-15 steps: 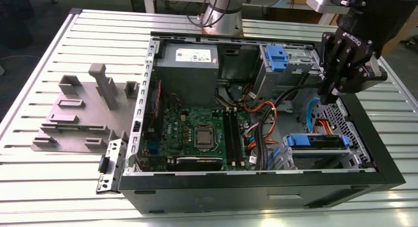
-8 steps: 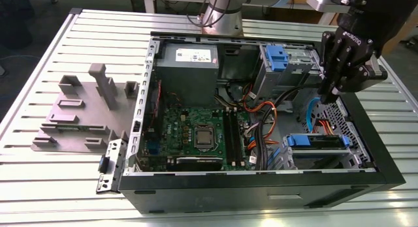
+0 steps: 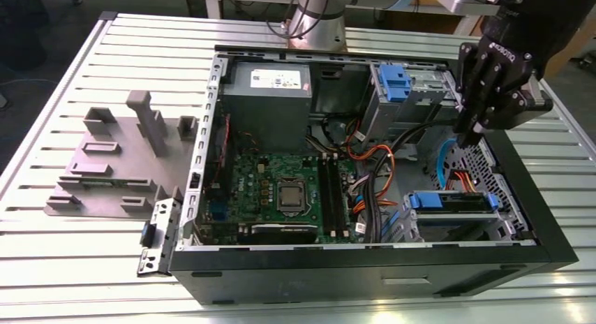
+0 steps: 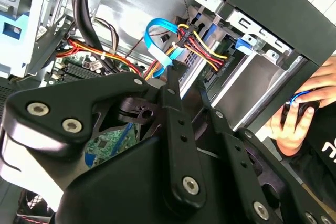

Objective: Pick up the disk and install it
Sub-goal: 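Insert the second disk wire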

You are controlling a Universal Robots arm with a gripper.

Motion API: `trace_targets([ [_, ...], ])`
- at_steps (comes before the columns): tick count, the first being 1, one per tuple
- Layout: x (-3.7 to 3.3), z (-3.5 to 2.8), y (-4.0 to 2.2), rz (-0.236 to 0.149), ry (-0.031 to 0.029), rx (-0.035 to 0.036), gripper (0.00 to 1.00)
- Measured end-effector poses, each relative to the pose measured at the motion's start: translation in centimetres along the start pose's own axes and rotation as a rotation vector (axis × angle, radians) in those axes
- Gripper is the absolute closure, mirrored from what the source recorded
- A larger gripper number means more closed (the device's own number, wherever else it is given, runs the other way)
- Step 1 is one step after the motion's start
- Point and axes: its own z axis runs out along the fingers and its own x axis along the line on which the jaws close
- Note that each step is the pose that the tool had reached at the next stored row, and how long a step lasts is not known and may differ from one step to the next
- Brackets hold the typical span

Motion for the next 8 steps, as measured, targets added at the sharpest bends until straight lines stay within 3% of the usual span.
trace_targets([
  [8, -0.05, -0.13, 0.00, 0.000, -0.0001, 0.0000, 0.70],
])
